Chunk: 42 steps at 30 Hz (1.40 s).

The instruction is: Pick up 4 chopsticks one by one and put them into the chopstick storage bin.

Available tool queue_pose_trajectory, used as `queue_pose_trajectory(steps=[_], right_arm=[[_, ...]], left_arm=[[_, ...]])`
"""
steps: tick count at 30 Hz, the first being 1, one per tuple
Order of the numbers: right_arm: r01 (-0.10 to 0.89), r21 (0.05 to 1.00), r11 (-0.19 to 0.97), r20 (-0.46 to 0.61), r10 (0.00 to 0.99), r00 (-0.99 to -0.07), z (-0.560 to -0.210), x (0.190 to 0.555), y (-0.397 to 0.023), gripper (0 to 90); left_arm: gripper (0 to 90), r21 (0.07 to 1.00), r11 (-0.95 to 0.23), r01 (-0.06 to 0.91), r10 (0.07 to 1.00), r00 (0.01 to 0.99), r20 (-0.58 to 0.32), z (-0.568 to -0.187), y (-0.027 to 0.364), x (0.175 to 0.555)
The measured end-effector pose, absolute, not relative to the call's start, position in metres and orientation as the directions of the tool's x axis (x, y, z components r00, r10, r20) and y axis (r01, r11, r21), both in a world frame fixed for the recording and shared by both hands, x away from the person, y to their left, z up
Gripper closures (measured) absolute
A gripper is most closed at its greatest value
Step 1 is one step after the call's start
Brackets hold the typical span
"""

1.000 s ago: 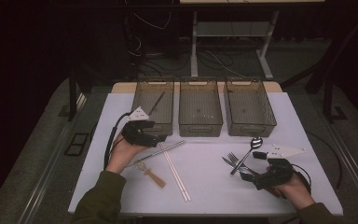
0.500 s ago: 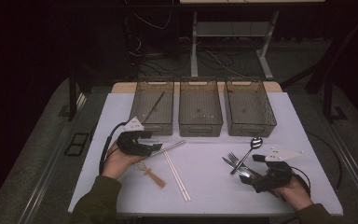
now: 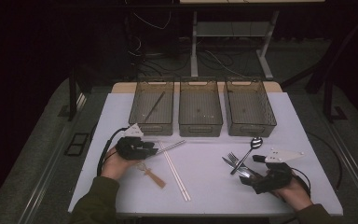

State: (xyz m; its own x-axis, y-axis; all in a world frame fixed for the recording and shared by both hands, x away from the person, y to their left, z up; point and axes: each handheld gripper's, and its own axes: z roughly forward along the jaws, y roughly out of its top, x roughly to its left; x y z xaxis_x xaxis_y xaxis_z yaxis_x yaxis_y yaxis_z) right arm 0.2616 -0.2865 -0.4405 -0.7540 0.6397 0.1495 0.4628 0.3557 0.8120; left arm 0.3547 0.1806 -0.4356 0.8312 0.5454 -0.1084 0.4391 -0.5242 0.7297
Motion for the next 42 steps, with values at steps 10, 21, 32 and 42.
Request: queue_pose_trajectory(steps=[10, 21, 32, 42], right_arm=[[0.463, 0.811, 0.359, 0.147, 0.640, -0.754, -0.441, 0.262, -0.287, 1.4], [0.463, 0.810, 0.360, 0.146, 0.641, -0.754, -0.442, 0.262, -0.287, 1.5], [0.463, 0.809, 0.363, 0.144, 0.642, -0.753, -0.442, 0.262, -0.287, 1.4], [0.462, 0.810, 0.360, 0.144, 0.642, -0.753, -0.441, 0.262, -0.287, 1.4]], left_arm=[[73.3, 0.693, -0.581, 0.428, 0.511, 0.854, -0.099, -0.444, 0.174, 0.357], [78.0, 0.696, -0.581, 0.422, 0.497, 0.861, -0.107, -0.448, 0.178, 0.359], [84.1, 0.693, -0.592, 0.412, 0.486, 0.868, -0.101, -0.448, 0.177, 0.358], [84.9, 0.689, -0.607, 0.396, 0.477, 0.875, -0.083, -0.447, 0.176, 0.357]])
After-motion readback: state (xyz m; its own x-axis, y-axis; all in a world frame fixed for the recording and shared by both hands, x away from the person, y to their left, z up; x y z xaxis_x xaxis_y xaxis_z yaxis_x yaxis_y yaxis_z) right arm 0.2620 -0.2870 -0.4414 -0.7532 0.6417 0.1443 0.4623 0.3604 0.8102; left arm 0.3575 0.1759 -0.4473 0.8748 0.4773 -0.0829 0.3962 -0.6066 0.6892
